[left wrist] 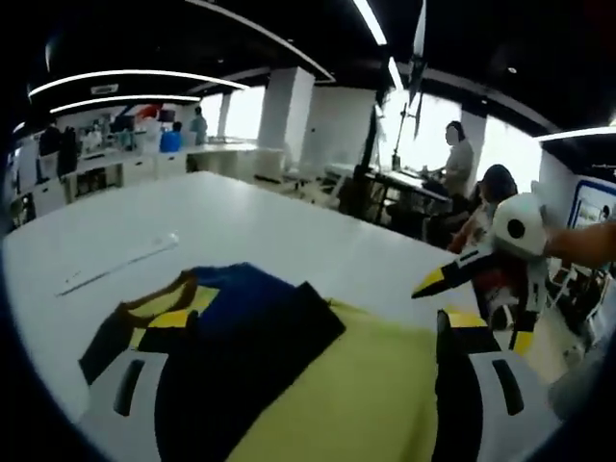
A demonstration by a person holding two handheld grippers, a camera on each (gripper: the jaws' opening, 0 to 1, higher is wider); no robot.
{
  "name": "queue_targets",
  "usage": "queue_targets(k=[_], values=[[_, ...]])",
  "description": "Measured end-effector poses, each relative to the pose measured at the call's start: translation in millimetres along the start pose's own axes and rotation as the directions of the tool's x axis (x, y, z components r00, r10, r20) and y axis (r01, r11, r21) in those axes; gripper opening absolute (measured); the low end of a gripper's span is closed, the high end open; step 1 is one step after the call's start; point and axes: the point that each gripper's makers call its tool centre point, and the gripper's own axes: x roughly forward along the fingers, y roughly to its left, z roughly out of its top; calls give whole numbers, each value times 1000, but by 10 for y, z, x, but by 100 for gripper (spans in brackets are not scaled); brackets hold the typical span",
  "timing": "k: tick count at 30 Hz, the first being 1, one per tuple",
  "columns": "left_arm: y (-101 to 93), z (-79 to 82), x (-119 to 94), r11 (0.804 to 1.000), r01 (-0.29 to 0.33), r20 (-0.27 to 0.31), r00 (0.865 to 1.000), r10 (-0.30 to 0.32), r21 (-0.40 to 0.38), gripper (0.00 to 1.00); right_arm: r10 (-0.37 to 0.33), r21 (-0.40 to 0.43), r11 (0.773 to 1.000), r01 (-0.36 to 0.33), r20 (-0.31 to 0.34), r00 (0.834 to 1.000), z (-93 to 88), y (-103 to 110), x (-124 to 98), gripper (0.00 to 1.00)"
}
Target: Fold the garment on the visible template until the final outline fits inside the template.
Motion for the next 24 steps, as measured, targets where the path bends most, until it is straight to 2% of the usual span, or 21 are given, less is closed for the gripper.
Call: queue_targets(k=[3, 9, 16, 22, 24], values=[[-9, -64, -162, 1000, -8, -18, 1000, 9, 11, 99, 12, -12, 1000, -12, -9, 1000, -8, 7, -23, 99], [-85, -133, -456, 1000, -11, -15, 1000, 11, 8, 99, 28, -34, 999, -29, -30, 999, -39, 33, -76, 99], [-166, -405, -776, 999, -7, -86, 996, 11, 40, 96, 43, -43, 998, -44, -40, 998, -64, 72, -147, 99], [-226, -623, -1048, 999, -15, -121, 992, 20, 44, 93, 53, -71, 996, -57, -56, 997, -115, 119, -191, 96], [-244, -673, -1144, 999, -22, -124, 992, 27, 43, 90, 55, -78, 995, -59, -64, 996, -137, 132, -202, 95]])
